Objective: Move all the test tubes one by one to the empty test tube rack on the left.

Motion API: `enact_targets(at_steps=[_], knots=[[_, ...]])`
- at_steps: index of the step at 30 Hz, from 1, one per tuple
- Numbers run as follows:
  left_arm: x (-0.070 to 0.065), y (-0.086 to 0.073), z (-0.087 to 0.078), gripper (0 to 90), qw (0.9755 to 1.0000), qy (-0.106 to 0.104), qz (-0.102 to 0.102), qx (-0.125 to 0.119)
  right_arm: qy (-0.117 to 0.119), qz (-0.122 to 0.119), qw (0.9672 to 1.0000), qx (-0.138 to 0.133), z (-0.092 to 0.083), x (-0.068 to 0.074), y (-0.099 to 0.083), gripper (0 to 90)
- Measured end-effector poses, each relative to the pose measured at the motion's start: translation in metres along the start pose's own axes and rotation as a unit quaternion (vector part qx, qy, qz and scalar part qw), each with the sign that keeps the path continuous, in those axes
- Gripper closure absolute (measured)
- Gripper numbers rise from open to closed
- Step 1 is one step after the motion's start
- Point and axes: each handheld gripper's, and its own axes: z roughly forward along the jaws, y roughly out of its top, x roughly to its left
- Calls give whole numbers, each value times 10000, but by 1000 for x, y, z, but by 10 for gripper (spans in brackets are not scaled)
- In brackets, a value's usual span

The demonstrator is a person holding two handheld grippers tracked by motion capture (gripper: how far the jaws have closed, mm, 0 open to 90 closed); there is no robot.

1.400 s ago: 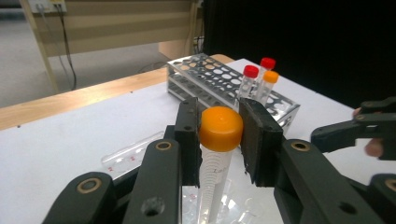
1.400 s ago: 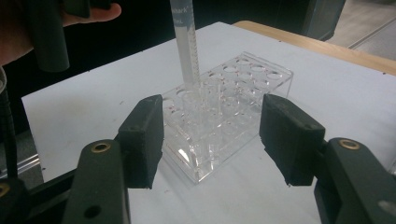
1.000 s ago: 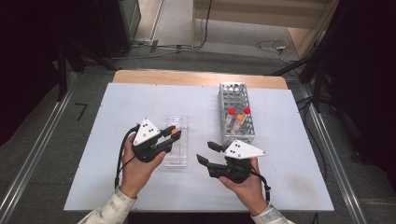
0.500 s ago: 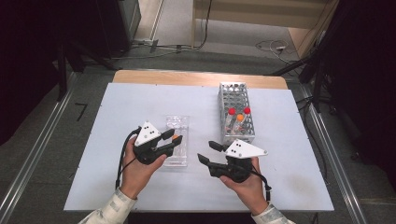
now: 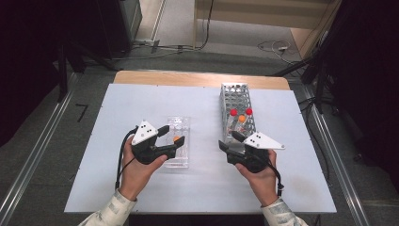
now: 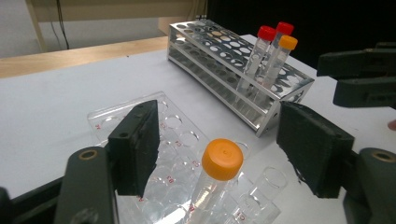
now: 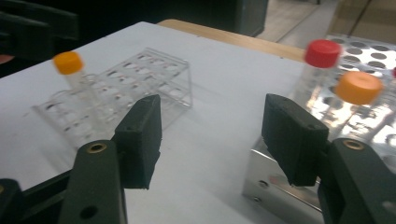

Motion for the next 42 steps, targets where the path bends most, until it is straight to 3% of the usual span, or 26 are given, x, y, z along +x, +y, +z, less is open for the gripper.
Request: enact_targets(at_steps=[11, 15, 25, 42], knots=[[-1, 1, -1, 276, 10000, 36, 21, -53, -748, 208, 9970, 70, 8, -28, -6, 224], [-1, 1, 0, 276, 10000, 44, 24, -56, -928, 347, 9951, 53, 15, -39, -6, 226], [0, 1, -1, 277, 10000, 48, 0, -69, -974, 421, 9942, 155, 34, -53, -10, 473], [-1, 1, -3, 258, 9999, 70, -5, -120, -985, 413, 9941, 178, 44, -58, -10, 689]])
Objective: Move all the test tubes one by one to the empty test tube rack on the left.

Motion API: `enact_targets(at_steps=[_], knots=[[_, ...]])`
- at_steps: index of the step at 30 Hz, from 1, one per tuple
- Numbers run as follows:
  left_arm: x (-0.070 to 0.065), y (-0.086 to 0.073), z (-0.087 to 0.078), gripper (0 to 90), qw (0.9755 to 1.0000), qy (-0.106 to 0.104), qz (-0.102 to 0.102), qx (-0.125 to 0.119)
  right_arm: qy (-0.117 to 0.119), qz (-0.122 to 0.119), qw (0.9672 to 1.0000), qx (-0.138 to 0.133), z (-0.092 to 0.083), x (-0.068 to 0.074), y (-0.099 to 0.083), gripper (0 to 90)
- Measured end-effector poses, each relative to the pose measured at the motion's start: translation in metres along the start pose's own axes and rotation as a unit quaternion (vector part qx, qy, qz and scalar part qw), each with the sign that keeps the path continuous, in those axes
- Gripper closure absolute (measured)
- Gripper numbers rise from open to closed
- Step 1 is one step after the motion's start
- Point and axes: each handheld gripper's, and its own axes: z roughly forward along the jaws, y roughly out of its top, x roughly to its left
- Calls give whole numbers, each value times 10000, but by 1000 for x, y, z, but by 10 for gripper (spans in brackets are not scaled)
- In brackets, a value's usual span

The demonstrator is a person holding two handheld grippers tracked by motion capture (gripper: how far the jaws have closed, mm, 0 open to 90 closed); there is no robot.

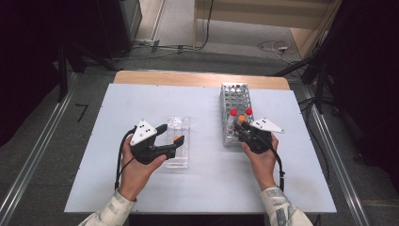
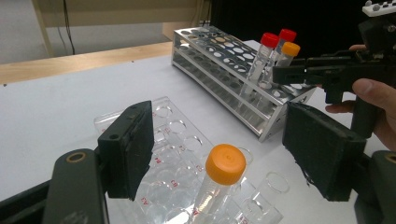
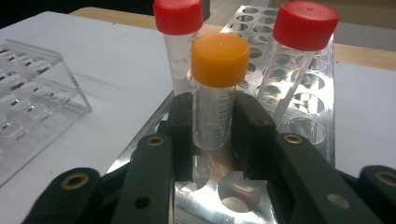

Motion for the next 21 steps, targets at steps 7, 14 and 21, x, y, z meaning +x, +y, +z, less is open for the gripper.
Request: enact_targets(at_steps=[7, 14, 21], knots=[[-1, 0, 0, 257, 10000, -1, 26, 38, 22, 6, 10000, -31, -1, -1, 2, 710], [0, 0, 0, 238, 10000, 30, -3, 1, 50, 10, 9997, -228, -11, -2, 11, 710], [-1, 0, 0, 229, 10000, 41, 8, 23, 61, -51, 9988, -492, -26, 0, 23, 711]])
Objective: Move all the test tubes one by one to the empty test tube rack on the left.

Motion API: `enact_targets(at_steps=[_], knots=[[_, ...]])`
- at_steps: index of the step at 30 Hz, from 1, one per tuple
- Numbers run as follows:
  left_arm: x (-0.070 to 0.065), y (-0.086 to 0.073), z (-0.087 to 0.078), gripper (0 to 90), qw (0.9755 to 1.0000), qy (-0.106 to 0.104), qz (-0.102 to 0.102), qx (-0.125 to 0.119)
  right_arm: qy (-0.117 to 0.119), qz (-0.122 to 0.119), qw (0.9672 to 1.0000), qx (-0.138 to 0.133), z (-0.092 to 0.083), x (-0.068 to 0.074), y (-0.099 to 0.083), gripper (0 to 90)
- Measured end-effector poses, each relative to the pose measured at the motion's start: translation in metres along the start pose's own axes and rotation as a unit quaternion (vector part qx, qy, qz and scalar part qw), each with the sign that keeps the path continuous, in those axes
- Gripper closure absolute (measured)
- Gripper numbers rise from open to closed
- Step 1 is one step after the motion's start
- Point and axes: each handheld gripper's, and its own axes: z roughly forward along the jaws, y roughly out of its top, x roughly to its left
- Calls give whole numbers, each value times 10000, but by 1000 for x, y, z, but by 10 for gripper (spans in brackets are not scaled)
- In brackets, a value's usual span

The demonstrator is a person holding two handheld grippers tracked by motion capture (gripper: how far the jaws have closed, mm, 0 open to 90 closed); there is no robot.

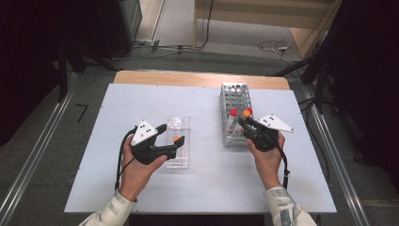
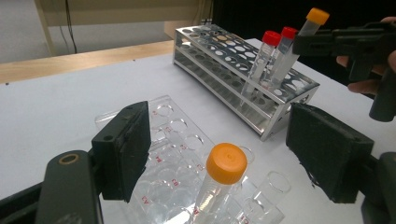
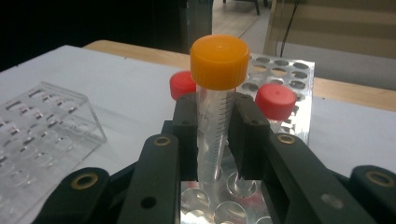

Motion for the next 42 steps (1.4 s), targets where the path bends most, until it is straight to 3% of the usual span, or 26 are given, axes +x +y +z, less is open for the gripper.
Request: enact_targets(at_steps=[14, 29, 42], knots=[[0, 1, -2, 229, 10000, 1, -22, -25, 234, 21, 9993, -292, -25, 5, 15, 711], [-4, 4, -6, 230, 9999, -54, -13, -92, 681, -231, 9973, -125, -38, 27, 12, 711], [-28, 12, -13, 246, 9990, -367, 176, -183, 1167, -447, 9920, 200, -39, 56, -5, 712]])
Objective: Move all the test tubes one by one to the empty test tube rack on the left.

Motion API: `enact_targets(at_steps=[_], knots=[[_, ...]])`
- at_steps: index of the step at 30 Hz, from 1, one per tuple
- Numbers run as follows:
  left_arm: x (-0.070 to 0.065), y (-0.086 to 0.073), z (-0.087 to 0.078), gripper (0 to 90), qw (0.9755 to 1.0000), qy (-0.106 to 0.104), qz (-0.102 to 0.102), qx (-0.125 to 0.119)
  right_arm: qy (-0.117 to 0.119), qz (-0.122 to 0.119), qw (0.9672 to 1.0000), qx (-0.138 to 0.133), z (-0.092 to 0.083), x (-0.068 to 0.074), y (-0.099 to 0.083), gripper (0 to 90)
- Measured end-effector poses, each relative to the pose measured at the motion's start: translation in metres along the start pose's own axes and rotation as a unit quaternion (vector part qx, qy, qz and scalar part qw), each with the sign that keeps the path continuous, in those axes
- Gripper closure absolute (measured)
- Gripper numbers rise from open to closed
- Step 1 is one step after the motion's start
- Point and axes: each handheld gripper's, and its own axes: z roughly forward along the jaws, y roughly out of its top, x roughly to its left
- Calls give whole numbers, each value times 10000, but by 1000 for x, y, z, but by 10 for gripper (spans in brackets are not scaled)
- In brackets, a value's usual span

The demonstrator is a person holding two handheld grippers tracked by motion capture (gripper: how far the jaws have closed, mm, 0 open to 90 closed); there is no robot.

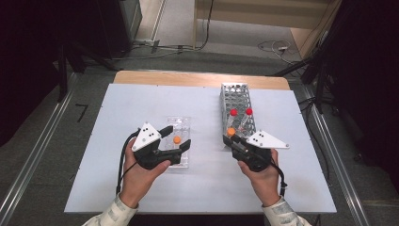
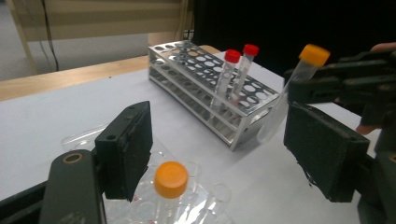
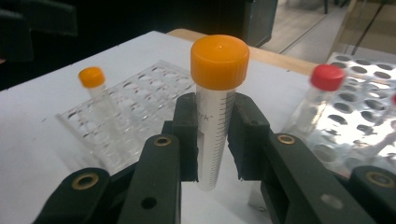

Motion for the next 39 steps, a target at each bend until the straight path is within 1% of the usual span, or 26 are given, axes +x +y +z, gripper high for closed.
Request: enact_targets(at_steps=[8, 13, 18, 22, 25, 29, 31, 36, 39], knots=[[-13, 1, 3, 256, 9998, -169, 110, 11, 304, -187, 9992, 179, 7, 21, -6, 712], [-20, 1, 7, 282, 9995, -276, 172, 1, 457, -269, 9983, 246, 12, 32, -8, 712], [-29, 1, 11, 313, 9989, -403, 253, 44, 641, -337, 9968, 329, 16, 45, -10, 712], [-35, -1, 15, 362, 9978, -547, 352, 136, 777, -418, 9954, 369, 18, 54, -11, 712], [-39, -3, 18, 412, 9967, -617, 475, 242, 853, -422, 9947, 380, 18, 58, -11, 712], [-42, -4, 20, 496, 9962, -604, 566, 273, 907, -412, 9943, 369, 18, 60, -10, 712], [-43, -4, 19, 556, 9959, -631, 585, 280, 923, -429, 9942, 358, 18, 60, -10, 712], [-43, -5, 20, 662, 9950, -729, 588, 353, 922, -401, 9943, 354, 17, 60, -9, 712], [-44, -5, 19, 694, 9946, -723, 647, 355, 931, -401, 9942, 350, 17, 60, -9, 712]])
